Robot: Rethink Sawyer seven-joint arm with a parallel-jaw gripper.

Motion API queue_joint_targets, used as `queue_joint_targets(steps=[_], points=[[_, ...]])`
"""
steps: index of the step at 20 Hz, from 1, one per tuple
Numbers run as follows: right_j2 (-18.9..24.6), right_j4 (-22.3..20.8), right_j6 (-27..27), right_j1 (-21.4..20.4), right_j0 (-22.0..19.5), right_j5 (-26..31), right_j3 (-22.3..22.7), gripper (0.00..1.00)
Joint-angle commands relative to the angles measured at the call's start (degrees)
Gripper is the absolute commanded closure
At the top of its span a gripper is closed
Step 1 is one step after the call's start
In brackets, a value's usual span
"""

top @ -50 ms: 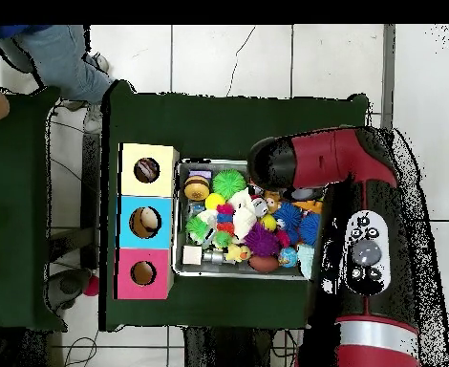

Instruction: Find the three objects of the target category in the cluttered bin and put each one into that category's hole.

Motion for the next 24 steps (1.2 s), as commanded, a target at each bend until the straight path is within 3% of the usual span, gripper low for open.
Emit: queue_joint_targets(steps=[1,7,14,17,24], points=[[5.0,5.1,-2.7,4.5,-3.8,0.1,6.2,0.00],[6.2,10.1,-2.3,5.9,-5.5,2.2,6.9,0.00],[5.4,10.0,-4.6,8.7,-5.8,3.3,5.2,0.00],[4.9,9.0,-6.1,10.6,-5.4,6.1,3.4,0.00],[2.5,7.3,-7.7,10.8,-3.4,12.3,2.3,0.00]])
